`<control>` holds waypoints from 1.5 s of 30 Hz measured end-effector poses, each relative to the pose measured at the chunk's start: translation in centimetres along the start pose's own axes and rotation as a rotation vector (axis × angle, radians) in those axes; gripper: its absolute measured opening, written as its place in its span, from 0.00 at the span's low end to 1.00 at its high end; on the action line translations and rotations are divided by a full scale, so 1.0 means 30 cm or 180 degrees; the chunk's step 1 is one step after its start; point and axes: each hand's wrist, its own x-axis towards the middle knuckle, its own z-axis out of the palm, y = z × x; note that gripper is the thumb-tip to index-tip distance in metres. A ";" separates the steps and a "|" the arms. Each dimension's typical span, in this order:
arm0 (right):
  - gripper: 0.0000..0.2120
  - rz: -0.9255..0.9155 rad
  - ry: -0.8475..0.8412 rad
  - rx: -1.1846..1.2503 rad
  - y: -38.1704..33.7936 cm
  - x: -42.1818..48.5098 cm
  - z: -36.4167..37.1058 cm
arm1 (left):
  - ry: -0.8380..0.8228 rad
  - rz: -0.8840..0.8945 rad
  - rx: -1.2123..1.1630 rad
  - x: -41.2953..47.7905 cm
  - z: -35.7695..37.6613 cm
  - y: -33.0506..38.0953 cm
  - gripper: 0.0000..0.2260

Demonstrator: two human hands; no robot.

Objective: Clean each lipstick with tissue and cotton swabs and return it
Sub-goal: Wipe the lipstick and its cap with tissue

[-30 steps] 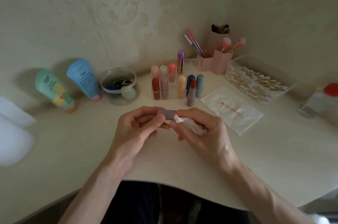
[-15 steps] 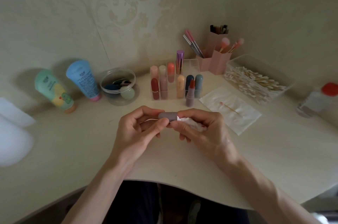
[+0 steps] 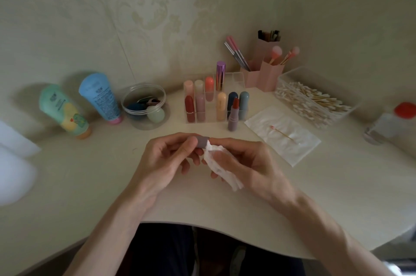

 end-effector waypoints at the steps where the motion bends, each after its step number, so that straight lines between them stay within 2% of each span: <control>1: 0.12 -0.0010 0.0025 0.0029 0.006 0.002 0.002 | -0.0043 -0.0003 0.0011 -0.003 -0.005 0.000 0.10; 8: 0.06 0.0010 0.0545 -0.0246 0.038 0.002 0.025 | -0.0243 -0.0008 -0.0048 -0.012 0.003 0.007 0.11; 13: 0.09 0.0035 0.0529 -0.0362 0.028 -0.002 0.028 | -0.0215 0.0073 -0.0026 -0.010 0.009 -0.001 0.10; 19: 0.06 -0.0053 0.0461 -0.0586 0.014 -0.001 0.022 | -0.0117 0.0500 0.0457 -0.014 0.013 -0.021 0.11; 24: 0.10 -0.0280 0.0577 -0.0804 0.006 -0.004 0.034 | -0.0176 0.0130 0.0175 -0.013 0.013 0.003 0.13; 26: 0.09 -0.0284 0.0556 -0.0830 0.008 -0.006 0.034 | -0.0108 0.0114 0.0077 -0.009 0.016 -0.002 0.10; 30: 0.06 -0.0141 0.0479 -0.0638 0.006 -0.001 0.032 | -0.0076 0.0192 0.0076 -0.010 0.023 -0.015 0.08; 38: 0.06 0.0037 0.0718 -0.0119 0.009 0.001 0.031 | -0.0321 0.0270 0.0085 -0.007 0.012 -0.023 0.08; 45: 0.05 0.0283 0.0636 0.0129 0.005 0.003 0.027 | -0.0107 0.0672 0.0535 -0.008 0.018 -0.034 0.10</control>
